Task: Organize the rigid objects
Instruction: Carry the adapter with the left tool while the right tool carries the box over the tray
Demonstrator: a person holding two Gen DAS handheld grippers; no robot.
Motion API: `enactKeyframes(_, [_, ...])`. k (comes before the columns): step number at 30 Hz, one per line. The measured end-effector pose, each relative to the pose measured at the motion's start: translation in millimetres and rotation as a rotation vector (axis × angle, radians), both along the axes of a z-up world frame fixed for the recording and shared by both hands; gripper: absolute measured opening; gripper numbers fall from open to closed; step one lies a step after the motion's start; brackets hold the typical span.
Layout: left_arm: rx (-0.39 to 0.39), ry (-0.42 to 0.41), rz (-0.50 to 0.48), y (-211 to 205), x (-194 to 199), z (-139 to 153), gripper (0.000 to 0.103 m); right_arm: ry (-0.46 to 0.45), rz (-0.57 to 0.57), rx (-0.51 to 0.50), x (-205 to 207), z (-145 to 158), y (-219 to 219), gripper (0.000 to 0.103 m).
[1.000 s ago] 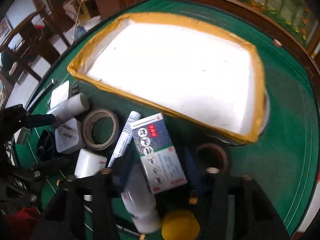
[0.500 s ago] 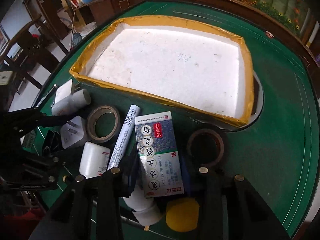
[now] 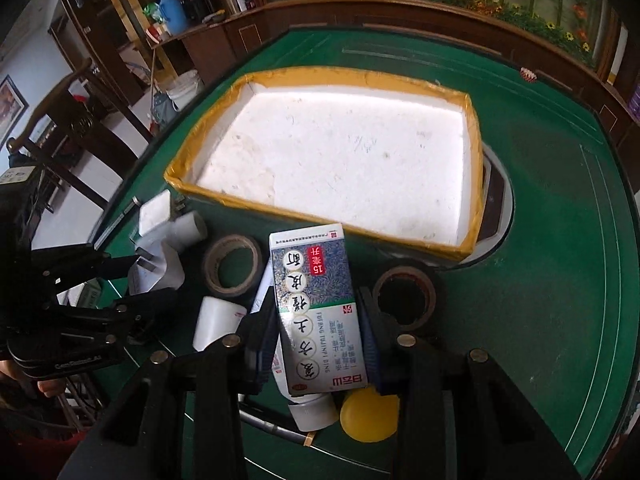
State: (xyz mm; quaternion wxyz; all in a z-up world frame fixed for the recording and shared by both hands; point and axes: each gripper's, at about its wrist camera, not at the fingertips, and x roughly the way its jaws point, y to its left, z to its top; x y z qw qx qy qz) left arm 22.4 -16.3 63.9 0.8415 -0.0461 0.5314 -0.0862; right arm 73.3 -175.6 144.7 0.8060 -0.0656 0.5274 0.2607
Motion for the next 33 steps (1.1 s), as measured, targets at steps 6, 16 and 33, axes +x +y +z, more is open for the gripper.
enactKeyframes(6, [0.018,-0.034,0.023,0.7,20.4,18.4,0.048,-0.024,-0.011,0.021,9.4,12.4,2.5,0.035])
enactKeyframes(16, [-0.013,-0.042,0.112,22.5,71.8,26.1,0.048,-0.035,-0.043,0.031,36.3,15.9,15.1,0.035])
enactKeyframes(33, [0.004,0.011,0.117,35.0,134.5,-20.2,0.048,0.048,-0.17,0.063,96.6,-24.0,57.8,0.035])
